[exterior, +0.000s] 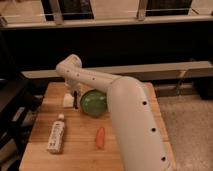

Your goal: Place the eraser on the white sponge

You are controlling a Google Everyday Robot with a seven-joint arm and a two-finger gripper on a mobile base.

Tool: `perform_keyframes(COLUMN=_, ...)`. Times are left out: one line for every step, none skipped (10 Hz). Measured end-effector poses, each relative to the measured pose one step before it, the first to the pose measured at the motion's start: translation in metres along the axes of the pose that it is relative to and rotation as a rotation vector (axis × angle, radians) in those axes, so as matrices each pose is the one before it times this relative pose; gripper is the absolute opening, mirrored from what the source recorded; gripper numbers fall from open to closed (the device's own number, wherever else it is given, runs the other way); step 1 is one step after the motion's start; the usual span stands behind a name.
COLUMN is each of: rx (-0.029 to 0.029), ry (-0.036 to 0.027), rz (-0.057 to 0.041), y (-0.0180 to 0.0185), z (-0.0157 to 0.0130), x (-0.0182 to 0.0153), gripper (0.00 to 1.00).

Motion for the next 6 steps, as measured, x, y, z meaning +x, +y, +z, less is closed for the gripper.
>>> perform_keyframes(rx=0.01428, ry=0.00569, rz=-0.0128, y=-0.00603, z=-0.0019, x=-0.00156, gripper=0.14)
perform_keyframes(rx=0.03207, ry=0.01952, rz=-0.03631, y=-0.00254, z=-0.00388, x=0.00258, gripper=0.14)
perform_keyframes(rx=0.03646, ry=0.01027, rz=-0.0434, y=-0.00724, z=-0.00077, x=0.00351, gripper=0.14)
perform_keyframes(rx=0.02976, ry=0.00455, rz=-0.03758, y=-0.01349, z=0.00016, x=0.00363, gripper=0.14)
perform_keyframes(rx=0.04339, ry=0.00093, rz=-0.05054, y=-0.01917, z=0.00136, x=0.00669, gripper=0.14)
perform_keyframes(rx=0.03275, ry=0.00416, rz=-0.02799, y=-0.00592, z=0.00037, x=0.00762, gripper=0.14)
